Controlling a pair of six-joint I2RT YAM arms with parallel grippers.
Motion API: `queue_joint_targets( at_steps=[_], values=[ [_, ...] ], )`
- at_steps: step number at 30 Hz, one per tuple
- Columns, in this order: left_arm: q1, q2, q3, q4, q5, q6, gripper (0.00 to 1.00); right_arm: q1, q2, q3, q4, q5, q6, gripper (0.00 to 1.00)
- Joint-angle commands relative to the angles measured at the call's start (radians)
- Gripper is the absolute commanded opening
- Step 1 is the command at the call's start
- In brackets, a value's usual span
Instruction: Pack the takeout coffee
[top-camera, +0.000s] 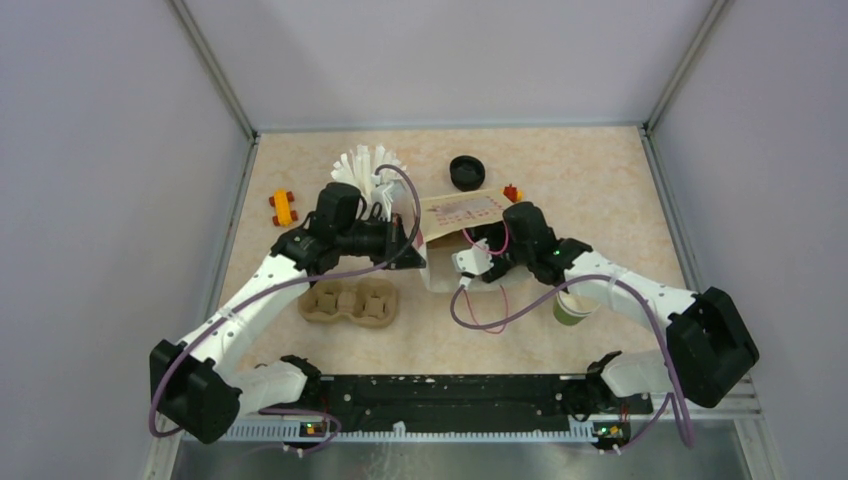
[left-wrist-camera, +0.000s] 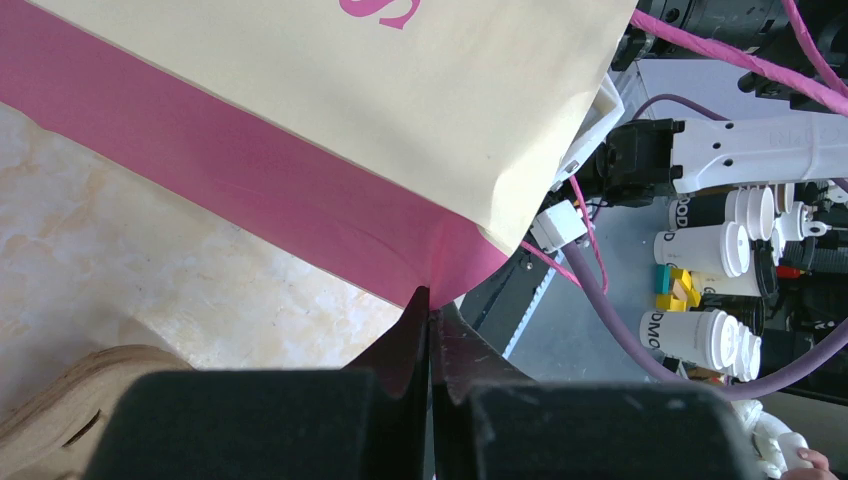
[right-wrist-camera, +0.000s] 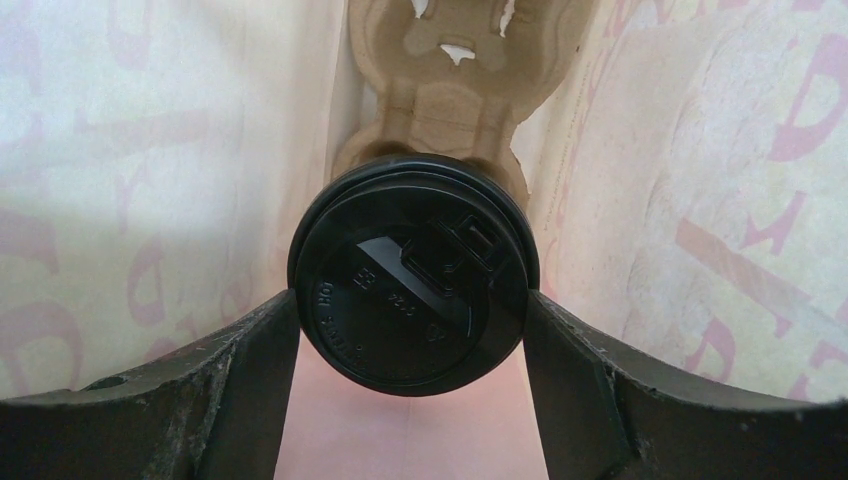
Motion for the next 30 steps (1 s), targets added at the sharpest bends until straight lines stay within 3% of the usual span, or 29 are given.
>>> queue_joint_targets(
  at_steps=[1,3,5,6,24,30],
  values=[
    [-0.004,0.002,0.053,0.030,0.019,-0.012,0.00,-0.023,-0.016,0.059,-0.100,0.000,0.059,0.75],
    [-0.004,0.006,0.056,0.030,0.014,-0.011,0.00,-0.022,-0.021,0.094,-0.138,-0.010,0.067,0.77],
    [-0.004,0.011,0.060,0.032,0.011,-0.009,0.00,-0.015,-0.027,0.112,-0.164,-0.016,0.072,0.91],
    [-0.004,0.013,0.061,0.032,0.011,-0.008,0.00,-0.010,-0.030,0.115,-0.167,-0.012,0.074,0.92],
    [-0.004,0.030,0.075,0.040,-0.010,-0.021,0.00,-0.002,-0.077,0.134,-0.205,-0.006,0.103,0.85],
    [-0.004,0.041,0.086,0.038,-0.009,-0.022,0.00,-0.002,-0.093,0.149,-0.210,-0.002,0.114,0.90]
  ],
)
